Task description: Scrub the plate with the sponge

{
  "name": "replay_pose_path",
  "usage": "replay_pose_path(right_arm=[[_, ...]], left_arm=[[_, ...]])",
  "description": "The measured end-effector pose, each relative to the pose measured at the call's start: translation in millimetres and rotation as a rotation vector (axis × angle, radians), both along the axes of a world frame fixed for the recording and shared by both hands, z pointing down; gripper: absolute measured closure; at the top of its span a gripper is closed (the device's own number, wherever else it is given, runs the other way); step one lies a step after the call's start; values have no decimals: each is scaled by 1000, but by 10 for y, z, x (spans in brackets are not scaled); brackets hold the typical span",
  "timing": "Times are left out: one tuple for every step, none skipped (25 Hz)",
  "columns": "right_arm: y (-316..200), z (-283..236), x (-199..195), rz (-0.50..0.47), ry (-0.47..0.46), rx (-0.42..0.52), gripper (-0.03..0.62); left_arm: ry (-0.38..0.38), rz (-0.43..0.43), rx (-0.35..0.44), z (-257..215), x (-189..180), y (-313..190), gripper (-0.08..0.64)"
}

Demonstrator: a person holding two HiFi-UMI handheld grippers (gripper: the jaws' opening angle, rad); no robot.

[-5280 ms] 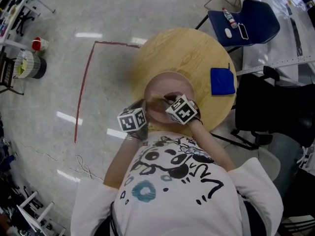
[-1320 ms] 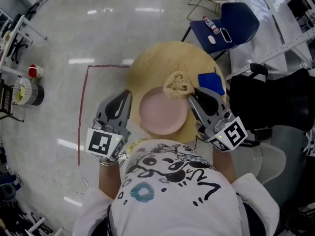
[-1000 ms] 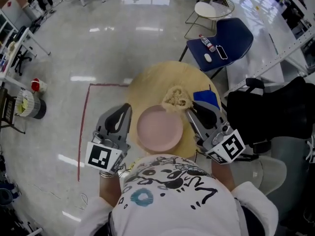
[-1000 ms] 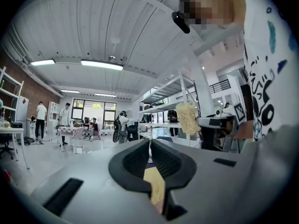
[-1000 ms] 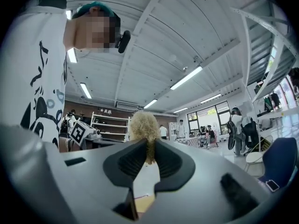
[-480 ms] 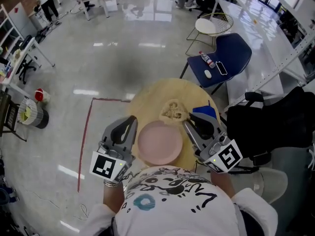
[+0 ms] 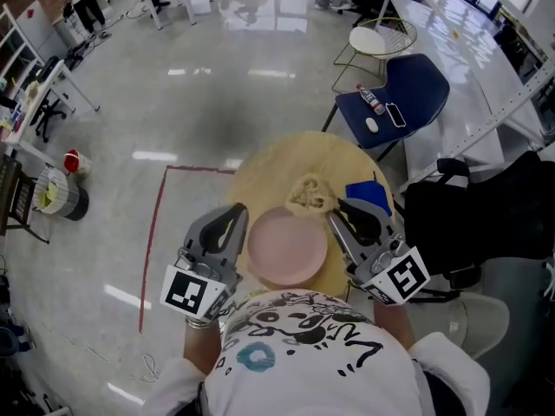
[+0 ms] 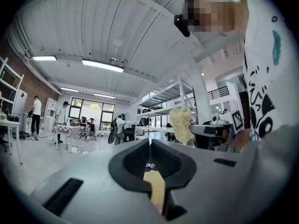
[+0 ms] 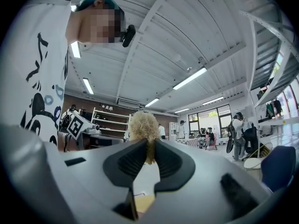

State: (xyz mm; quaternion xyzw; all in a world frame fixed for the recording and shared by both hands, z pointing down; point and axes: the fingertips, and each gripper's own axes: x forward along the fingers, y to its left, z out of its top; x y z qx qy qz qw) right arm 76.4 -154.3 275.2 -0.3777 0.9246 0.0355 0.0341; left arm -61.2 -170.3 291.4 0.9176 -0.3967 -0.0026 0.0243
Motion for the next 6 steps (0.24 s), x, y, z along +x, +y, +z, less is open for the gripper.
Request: replay_pose_path(right_arm=[[-3,3,-10,1,1,0,529],[-6,4,-21,2,2,1,529],[-7,3,-35,3,4,2,529],[-8,1,-50,2,6,2,529],[-8,-1,-66,2,8,2,529],[-8,-3,-83,1,10,2,529]], left_arm=[[-2,2,0,3,-3,12,533],[-4,3,0,5,-9,22,534],[-7,3,1,7,-18,30,534],[-10,3,1,11,-30,36,534],[-14,3,1,15,-42,41,534],[-17,3,0,20,-55,45,534]])
